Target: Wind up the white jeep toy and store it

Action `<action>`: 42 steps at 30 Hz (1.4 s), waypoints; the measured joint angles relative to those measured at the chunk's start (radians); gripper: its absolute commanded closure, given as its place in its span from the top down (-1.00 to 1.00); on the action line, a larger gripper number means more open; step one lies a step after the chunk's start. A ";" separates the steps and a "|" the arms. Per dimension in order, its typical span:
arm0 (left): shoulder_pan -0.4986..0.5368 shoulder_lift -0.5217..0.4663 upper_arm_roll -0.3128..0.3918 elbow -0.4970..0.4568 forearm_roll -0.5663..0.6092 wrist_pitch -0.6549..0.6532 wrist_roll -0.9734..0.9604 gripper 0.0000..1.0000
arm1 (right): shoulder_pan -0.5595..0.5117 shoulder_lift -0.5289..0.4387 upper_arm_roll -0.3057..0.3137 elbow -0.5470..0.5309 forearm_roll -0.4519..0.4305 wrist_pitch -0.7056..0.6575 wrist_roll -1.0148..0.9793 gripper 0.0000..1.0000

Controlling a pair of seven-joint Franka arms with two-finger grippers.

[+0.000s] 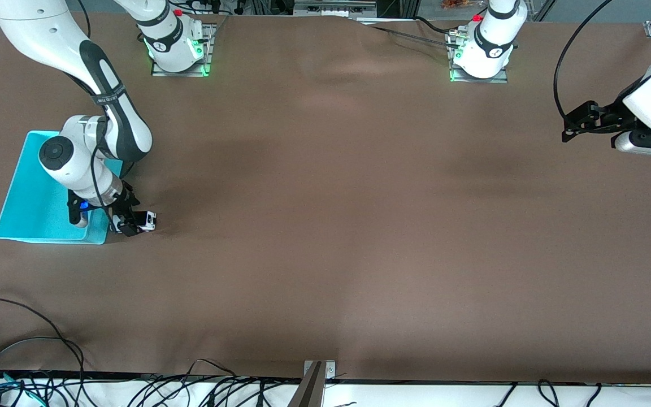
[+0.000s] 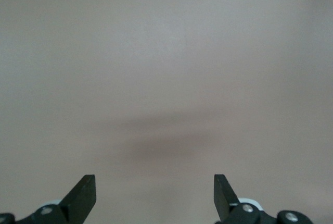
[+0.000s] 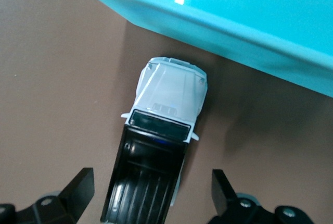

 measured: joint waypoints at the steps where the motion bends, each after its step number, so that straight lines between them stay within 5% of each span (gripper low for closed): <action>1: 0.000 0.000 0.000 0.000 0.000 0.000 0.000 1.00 | 0.000 0.004 0.000 0.000 0.000 0.003 0.000 1.00; 5: 0.000 0.000 0.000 0.000 0.000 0.000 -0.001 1.00 | 0.000 0.020 0.000 0.000 0.000 0.013 0.001 1.00; 10: 0.000 0.000 0.000 0.000 0.000 0.000 -0.002 1.00 | 0.000 0.026 0.000 0.000 0.000 0.020 0.001 0.58; 21: 0.000 0.000 0.000 0.000 0.000 0.000 -0.003 1.00 | -0.001 0.025 -0.002 0.003 0.000 0.024 0.031 -0.96; 42: 0.000 0.000 0.001 0.000 0.000 -0.001 -0.003 1.00 | 0.000 -0.035 0.012 0.010 0.000 -0.028 0.065 -1.00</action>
